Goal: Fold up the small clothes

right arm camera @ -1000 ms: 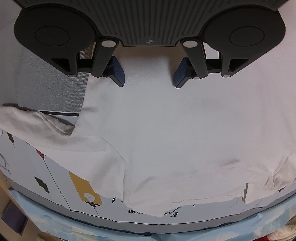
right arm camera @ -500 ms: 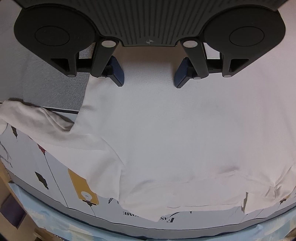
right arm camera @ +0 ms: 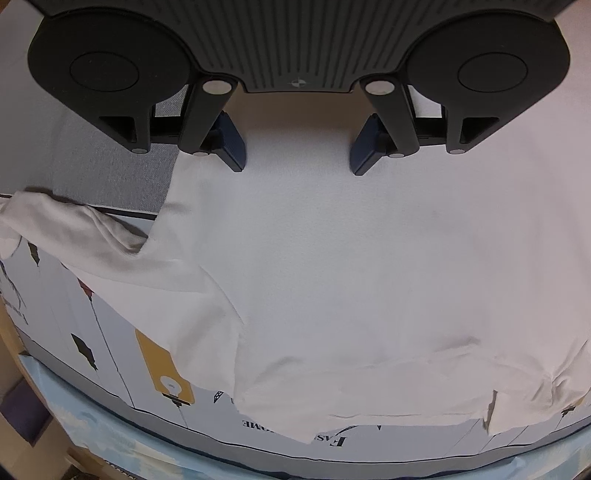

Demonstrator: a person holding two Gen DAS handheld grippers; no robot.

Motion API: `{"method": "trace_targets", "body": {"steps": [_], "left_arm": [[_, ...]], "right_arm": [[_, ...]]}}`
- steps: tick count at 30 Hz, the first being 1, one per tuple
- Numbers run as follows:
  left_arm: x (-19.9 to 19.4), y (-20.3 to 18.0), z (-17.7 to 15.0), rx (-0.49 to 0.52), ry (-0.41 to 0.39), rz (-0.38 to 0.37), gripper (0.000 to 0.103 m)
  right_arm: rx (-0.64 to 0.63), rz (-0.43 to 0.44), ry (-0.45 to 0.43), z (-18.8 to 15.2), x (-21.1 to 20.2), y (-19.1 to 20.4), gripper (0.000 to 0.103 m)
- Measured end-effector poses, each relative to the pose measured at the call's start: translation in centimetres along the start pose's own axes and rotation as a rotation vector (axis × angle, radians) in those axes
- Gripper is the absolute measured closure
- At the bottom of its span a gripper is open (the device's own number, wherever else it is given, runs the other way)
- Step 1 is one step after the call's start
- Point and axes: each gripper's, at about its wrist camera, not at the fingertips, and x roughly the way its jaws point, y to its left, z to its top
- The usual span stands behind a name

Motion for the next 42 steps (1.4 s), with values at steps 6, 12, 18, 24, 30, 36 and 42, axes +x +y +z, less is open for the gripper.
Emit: {"method": "trace_targets", "body": {"steps": [6,12,18,24,30,36,42], "left_arm": [[3.0,10.7,-3.7,-0.474,0.067,0.145,0.047],[2.2,3.8,-2.7,-0.161,0.05,0.071,0.031],[2.2,-5.0,-7.2,0.511,0.116,-0.005,0.015],[7.6,-5.0,-9.4,0.608,0.262,0.132,0.066],[4.2,-6.8,0.2,0.402,0.311,-0.022,0.099],[6.1,-4.8,10.3,0.245,0.25,0.171,0.097],[10.5,-2.6,11.6,0.203,0.161,0.486,0.029]], "right_arm": [[-0.021,-0.015,0.009,-0.2,-0.4,0.3,0.038],[-0.036,-0.031,0.02,0.1,-0.3,0.7,0.038],[-0.055,-0.038,0.011,0.1,-0.3,1.2,0.038],[-0.039,-0.031,0.008,-0.2,-0.5,1.1,0.038],[-0.06,-0.035,0.01,0.0,-0.4,1.2,0.038],[-0.066,-0.05,0.0,-0.2,-0.3,1.6,0.038],[-0.08,-0.062,0.002,-0.1,-0.6,2.2,0.038]]}}
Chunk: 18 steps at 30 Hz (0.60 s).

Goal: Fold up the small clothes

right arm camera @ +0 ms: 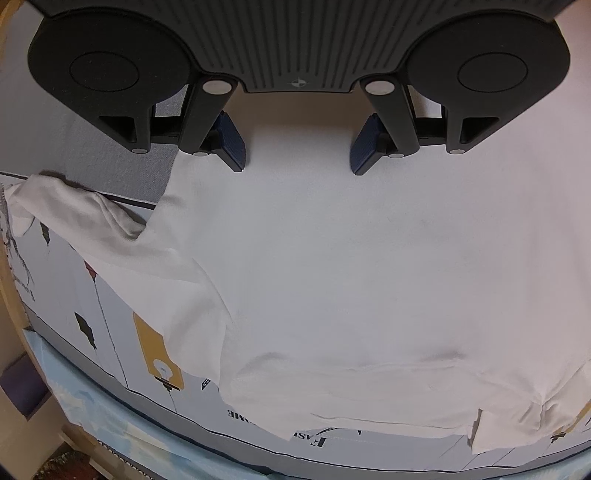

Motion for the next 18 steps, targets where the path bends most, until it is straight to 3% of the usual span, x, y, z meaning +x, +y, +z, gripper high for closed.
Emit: {"method": "trace_targets", "body": {"steps": [4,7,11,14,16,17,18], "left_arm": [[0.6,-0.9,-3.1,0.146,-0.024,-0.039,0.019],[1.3,0.1,-5.3,0.203,-0.035,0.016,0.019],[2.9,3.8,-6.4,0.053,0.011,-0.02,0.019],[3.6,5.7,-6.8,-0.077,0.029,-0.133,0.02],[3.5,5.3,-7.1,-0.101,0.042,-0.192,0.022],[3.6,4.7,-7.3,-0.103,0.052,-0.214,0.025],[3.7,4.0,-7.5,-0.101,0.056,-0.238,0.04]], "right_arm": [[0.0,0.013,0.004,0.2,-0.3,-0.3,0.038],[0.01,0.014,0.004,0.2,-0.1,-0.6,0.038],[0.022,0.014,0.009,0.1,0.2,-0.7,0.038],[0.021,0.007,0.008,0.0,0.2,-0.5,0.038],[0.017,0.002,0.009,0.0,0.3,-0.4,0.038],[0.015,-0.002,0.01,0.1,0.3,-0.2,0.038],[0.012,-0.005,0.01,0.2,0.4,-0.1,0.038]]}}
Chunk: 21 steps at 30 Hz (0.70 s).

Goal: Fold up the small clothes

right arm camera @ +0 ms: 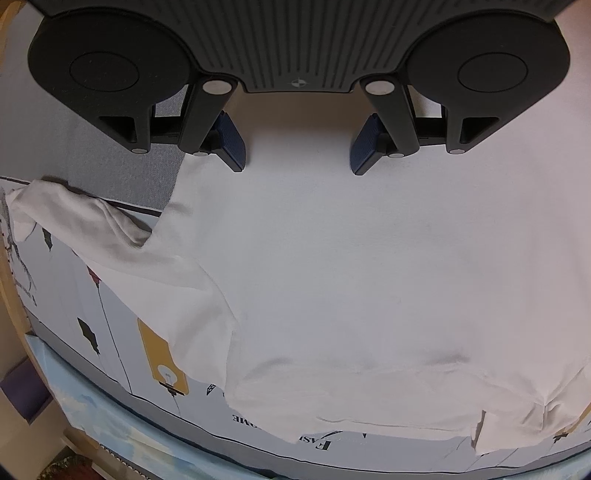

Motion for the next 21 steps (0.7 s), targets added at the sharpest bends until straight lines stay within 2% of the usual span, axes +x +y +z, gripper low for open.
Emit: {"method": "trace_targets", "body": {"steps": [1,2,5,6,7,9,11,14,15,16,17,18,19,21], "left_arm": [[0.4,-0.7,-0.2,0.01,0.01,-0.024,0.074],[0.7,-1.6,-0.4,0.028,0.02,-0.028,0.091],[-0.7,-4.1,-0.9,0.097,-0.022,0.041,0.094],[-1.6,-4.3,-0.8,0.095,-0.026,0.041,0.095],[-2.5,-4.2,-0.5,0.087,-0.03,0.047,0.095],[-3.8,-3.0,0.3,0.088,-0.049,0.11,0.094],[-3.2,-1.1,0.9,0.05,-0.012,0.162,0.094],[-1.6,0.4,0.5,0.002,0.018,0.202,0.088],[-1.4,0.5,0.2,-0.011,0.004,0.232,0.078],[-1.4,0.4,-0.1,-0.024,-0.006,0.252,0.058],[-1.7,0.1,-0.5,-0.035,-0.018,0.243,0.048],[-2.2,-0.3,-0.9,-0.039,-0.034,0.225,0.032],[-2.9,-0.8,-1.2,-0.034,-0.057,0.215,0.026],[-4.5,-2.2,-2.2,0.004,-0.113,0.189,0.023]], "right_arm": [[-0.002,-0.003,0.001,0.1,0.0,0.1,0.038],[-0.004,-0.005,0.001,0.1,0.0,0.2,0.038],[-0.008,-0.01,0.002,0.1,-0.1,0.3,0.038],[-0.006,-0.009,0.004,0.1,-0.2,0.2,0.038],[-0.003,-0.007,0.005,0.2,-0.3,0.2,0.038],[0.006,0.001,-0.003,0.2,-0.5,0.0,0.038],[0.019,0.006,-0.007,0.1,-0.5,-0.3,0.038],[0.049,0.018,0.005,-0.3,-0.2,-0.7,0.038],[0.055,0.024,0.006,-0.4,-0.2,-0.9,0.038],[0.061,0.031,0.003,-0.6,-0.3,-1.0,0.038],[0.068,0.041,-0.001,-0.8,-0.6,-1.3,0.038],[0.084,0.057,-0.012,-0.9,-1.0,-1.9,0.038],[0.113,0.076,-0.031,-1.1,-1.6,-2.8,0.038],[0.19,0.104,-0.075,-1.4,-2.6,-5.3,0.038]]}}
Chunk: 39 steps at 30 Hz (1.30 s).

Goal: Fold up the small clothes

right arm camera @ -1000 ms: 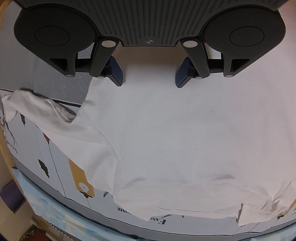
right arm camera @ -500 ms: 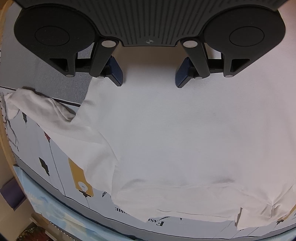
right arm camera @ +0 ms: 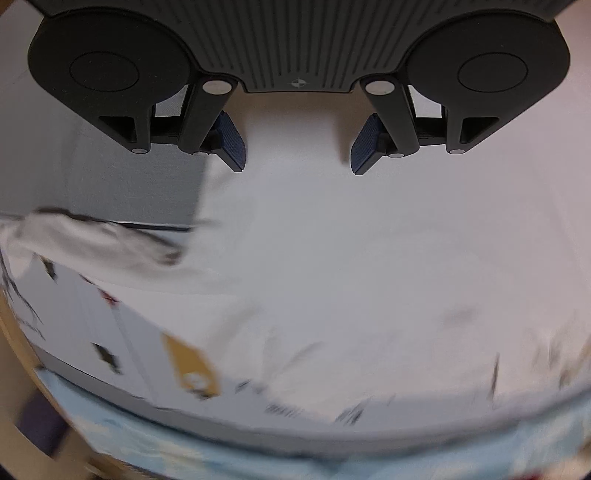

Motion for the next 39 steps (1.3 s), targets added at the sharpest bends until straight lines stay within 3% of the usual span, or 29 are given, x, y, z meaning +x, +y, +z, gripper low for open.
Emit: {"method": "trace_targets", "body": {"steps": [4,10,13,14,16,18,21,25,31,33,35,39], "left_arm": [[-4.3,-3.6,-1.9,0.056,-0.035,-0.124,0.021],[-11.5,-13.1,-8.3,0.192,-0.013,-0.298,0.02],[-14.4,-18.6,-12.4,0.228,0.029,-0.361,0.02],[-15.3,-20.1,-13.8,0.241,0.041,-0.378,0.02],[-17.2,-23.6,-17.0,0.291,0.068,-0.423,0.02],[-18.7,-26.4,-20.2,0.355,0.079,-0.447,0.019],[-20.3,-29.7,-24.6,0.444,0.088,-0.46,0.019],[-21.0,-32.4,-28.9,0.508,0.129,-0.455,0.019],[-20.5,-33.2,-31.1,0.538,0.148,-0.397,0.019],[-20.4,-33.0,-30.9,0.528,0.156,-0.386,0.019],[-20.7,-32.9,-30.6,0.512,0.154,-0.394,0.019],[-21.5,-32.8,-30.0,0.512,0.126,-0.416,0.018]], "right_arm": [[0.192,-0.026,-0.093,0.9,-2.1,-7.9,0.038],[0.471,-0.24,-0.249,1.1,-3.6,-24.8,0.038],[0.622,-0.356,-0.258,-0.6,-2.1,-32.1,0.05],[0.665,-0.366,-0.248,-1.2,-1.2,-34.1,0.059],[0.748,-0.323,-0.197,-2.4,0.8,-37.3,0.062],[0.786,-0.241,-0.16,-2.9,2.8,-38.9,0.062],[0.73,-0.174,-0.133,-2.0,5.3,-39.2,0.062],[0.862,-0.078,-0.231,-0.7,6.9,-41.7,0.056],[1.111,-0.085,-0.341,0.0,8.6,-46.4,0.051],[1.073,-0.027,-0.35,0.4,8.1,-46.3,0.1],[1.027,0.006,-0.407,0.4,6.1,-46.0,0.101],[0.968,0.09,-0.615,-2.6,-2.4,-45.2,0.101]]}}
